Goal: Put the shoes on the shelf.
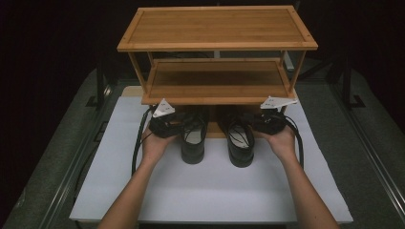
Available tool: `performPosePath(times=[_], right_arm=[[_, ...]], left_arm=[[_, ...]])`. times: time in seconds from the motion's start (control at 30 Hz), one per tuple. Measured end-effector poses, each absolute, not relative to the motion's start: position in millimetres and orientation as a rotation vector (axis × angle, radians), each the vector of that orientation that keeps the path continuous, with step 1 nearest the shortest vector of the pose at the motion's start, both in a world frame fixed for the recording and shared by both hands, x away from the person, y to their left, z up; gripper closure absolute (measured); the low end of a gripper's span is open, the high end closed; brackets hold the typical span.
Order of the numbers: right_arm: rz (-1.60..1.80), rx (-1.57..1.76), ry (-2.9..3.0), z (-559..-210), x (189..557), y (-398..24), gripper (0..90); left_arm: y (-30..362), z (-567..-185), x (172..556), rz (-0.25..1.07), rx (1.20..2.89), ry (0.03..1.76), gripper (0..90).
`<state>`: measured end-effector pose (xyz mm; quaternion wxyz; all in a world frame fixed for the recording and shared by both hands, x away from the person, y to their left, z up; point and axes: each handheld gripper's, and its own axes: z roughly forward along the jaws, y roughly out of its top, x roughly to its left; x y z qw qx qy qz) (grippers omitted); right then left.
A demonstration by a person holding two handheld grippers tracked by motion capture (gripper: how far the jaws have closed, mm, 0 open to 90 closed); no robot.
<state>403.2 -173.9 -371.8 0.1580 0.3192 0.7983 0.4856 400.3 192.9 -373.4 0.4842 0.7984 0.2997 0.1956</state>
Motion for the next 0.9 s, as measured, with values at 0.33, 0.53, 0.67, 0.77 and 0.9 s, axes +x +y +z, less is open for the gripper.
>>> performPosePath(times=[0.33, 0.53, 0.67, 0.77, 0.9], right_arm=[[1.381, 0.953, 2.290, -370.4, 358.4, -197.6, 42.5], [1.352, 0.976, 2.313, -388.2, 330.6, -210.5, 38.7], [1.326, 1.006, 2.350, -405.9, 319.3, -214.4, 33.4], [1.280, 1.046, 2.402, -420.0, 318.8, -212.3, 25.3], [1.228, 1.044, 2.462, -434.6, 324.6, -201.7, 20.5]], left_arm=[[215.3, -378.6, 359.1, 0.382, 2.005, 0.709, 26.5], [228.4, -400.1, 340.0, 0.342, 2.052, 0.717, 22.7], [229.0, -415.7, 334.1, 0.332, 2.093, 0.719, 19.8], [222.8, -423.7, 334.8, 0.336, 2.127, 0.708, 17.3], [211.2, -432.2, 339.6, 0.327, 2.162, 0.699, 13.4]])
